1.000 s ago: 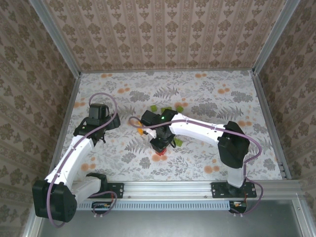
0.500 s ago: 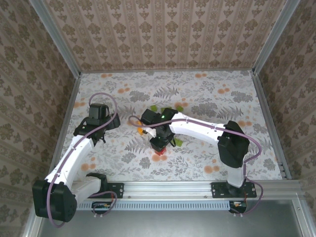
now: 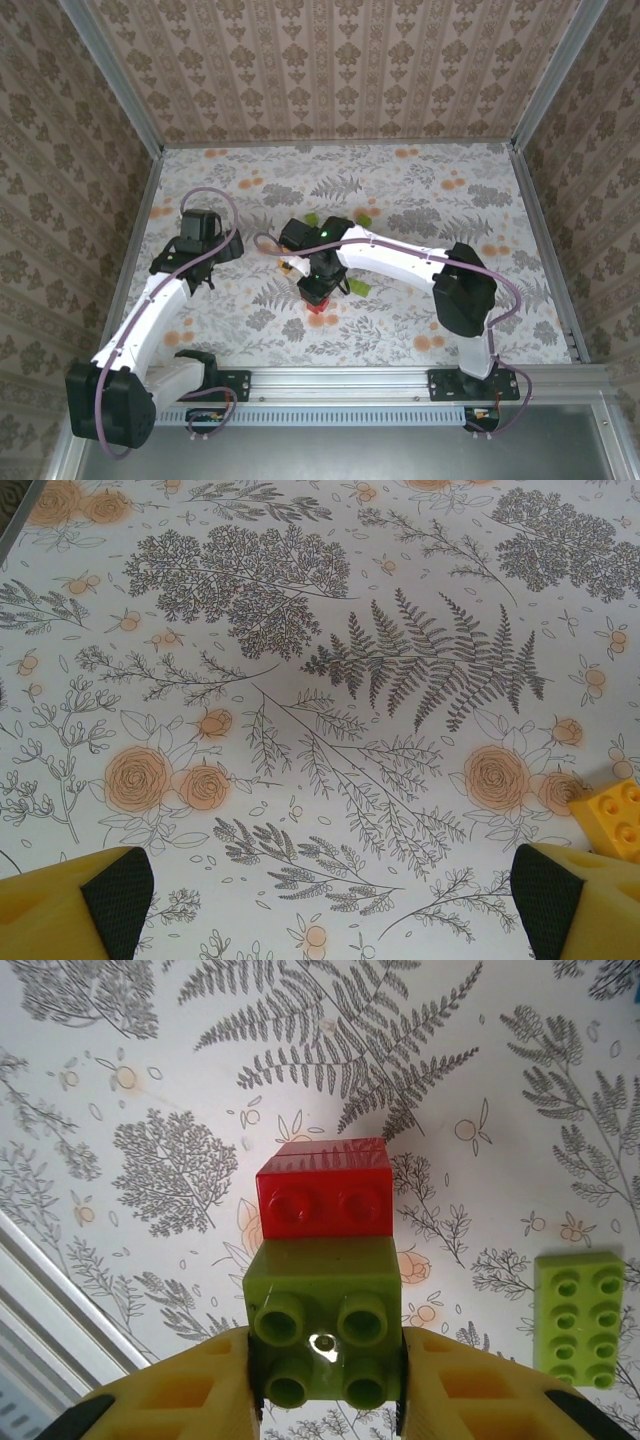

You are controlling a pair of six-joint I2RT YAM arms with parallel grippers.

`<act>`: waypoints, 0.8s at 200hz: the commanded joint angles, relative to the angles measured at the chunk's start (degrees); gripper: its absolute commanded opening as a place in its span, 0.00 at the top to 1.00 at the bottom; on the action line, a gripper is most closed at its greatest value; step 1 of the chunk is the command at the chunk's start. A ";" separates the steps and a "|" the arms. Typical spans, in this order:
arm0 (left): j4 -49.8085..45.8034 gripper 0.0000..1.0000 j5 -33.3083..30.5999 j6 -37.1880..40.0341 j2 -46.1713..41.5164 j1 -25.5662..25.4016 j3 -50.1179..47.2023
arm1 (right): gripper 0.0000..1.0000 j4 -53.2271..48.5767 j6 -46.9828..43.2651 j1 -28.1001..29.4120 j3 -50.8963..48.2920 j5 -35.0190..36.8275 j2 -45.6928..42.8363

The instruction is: Assemble a carrot with lego

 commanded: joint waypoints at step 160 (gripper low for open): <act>-1.37 0.05 -1.07 1.23 0.20 -0.59 2.22 | 0.28 -1.13 -1.33 -1.73 -3.61 6.78 -13.90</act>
